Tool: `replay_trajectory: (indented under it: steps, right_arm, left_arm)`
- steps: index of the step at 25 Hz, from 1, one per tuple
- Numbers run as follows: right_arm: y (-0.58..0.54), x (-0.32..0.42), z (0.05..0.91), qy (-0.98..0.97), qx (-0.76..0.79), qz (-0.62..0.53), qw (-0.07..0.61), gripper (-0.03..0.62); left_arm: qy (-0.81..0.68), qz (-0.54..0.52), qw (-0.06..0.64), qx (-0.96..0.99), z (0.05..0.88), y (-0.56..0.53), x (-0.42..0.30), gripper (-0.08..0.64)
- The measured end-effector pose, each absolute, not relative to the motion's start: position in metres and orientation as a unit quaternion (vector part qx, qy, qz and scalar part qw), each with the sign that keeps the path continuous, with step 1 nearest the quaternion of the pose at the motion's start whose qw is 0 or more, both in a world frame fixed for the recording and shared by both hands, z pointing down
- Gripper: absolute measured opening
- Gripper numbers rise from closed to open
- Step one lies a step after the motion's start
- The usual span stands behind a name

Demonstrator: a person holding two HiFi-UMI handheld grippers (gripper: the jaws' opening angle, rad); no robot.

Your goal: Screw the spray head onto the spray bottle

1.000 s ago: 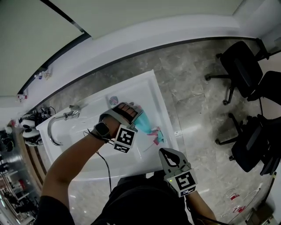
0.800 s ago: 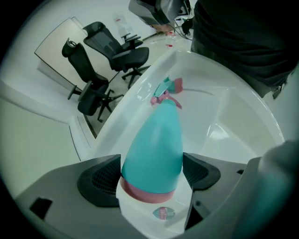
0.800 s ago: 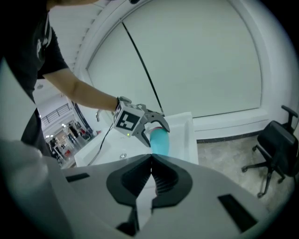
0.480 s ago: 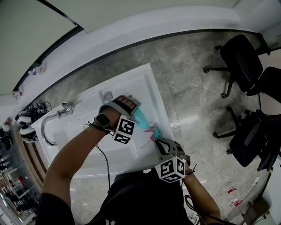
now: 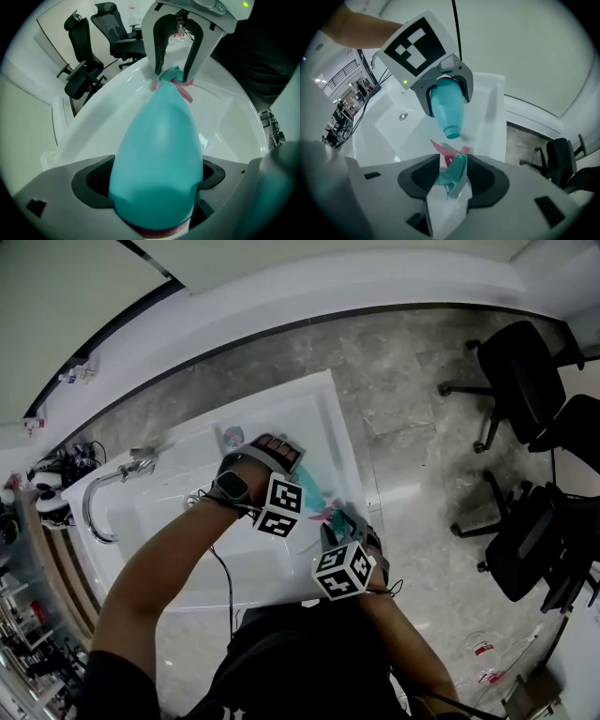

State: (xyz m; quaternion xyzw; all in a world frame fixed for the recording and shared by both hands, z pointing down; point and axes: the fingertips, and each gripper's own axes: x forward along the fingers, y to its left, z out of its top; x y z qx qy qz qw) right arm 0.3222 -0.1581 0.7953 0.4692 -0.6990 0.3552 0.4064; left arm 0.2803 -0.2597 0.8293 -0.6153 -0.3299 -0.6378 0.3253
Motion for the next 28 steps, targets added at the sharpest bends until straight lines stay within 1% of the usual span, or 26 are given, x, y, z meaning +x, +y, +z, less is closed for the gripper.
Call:
replay_trajectory:
  steps: [3, 6, 8, 12, 14, 22, 28]
  right_arm:
    - [-0.159, 0.322, 0.803, -0.684, 0.461, 0.363, 0.433, 0.156]
    - [-0.157, 0.324, 0.810, -0.671, 0.447, 0.373, 0.459, 0.176]
    - [-0.158, 0.321, 0.812, -0.672, 0.433, 0.378, 0.466, 0.176]
    - [-0.161, 0.322, 0.811, -0.687, 0.413, 0.388, 0.456, 0.175]
    - [-0.159, 0.323, 0.809, -0.696, 0.408, 0.391, 0.443, 0.163]
    - [-0.152, 0.323, 0.791, -0.723, 0.405, 0.378, 0.413, 0.158]
    - [-0.149, 0.323, 0.777, -0.728, 0.409, 0.363, 0.413, 0.158]
  left_arm:
    - [-0.327, -0.644, 0.317, -0.615, 0.830, -0.260, 0.280, 0.463]
    - [-0.325, -0.653, 0.317, -0.606, 0.831, -0.259, 0.281, 0.466]
    - [-0.330, -0.655, 0.317, -0.601, 0.832, -0.259, 0.281, 0.466]
    - [-0.344, -0.643, 0.331, -0.599, 0.831, -0.257, 0.282, 0.466]
    - [-0.343, -0.635, 0.334, -0.606, 0.831, -0.256, 0.282, 0.466]
    - [-0.294, -0.622, 0.310, -0.656, 0.821, -0.266, 0.281, 0.466]
    - [-0.274, -0.633, 0.284, -0.666, 0.821, -0.263, 0.253, 0.466]
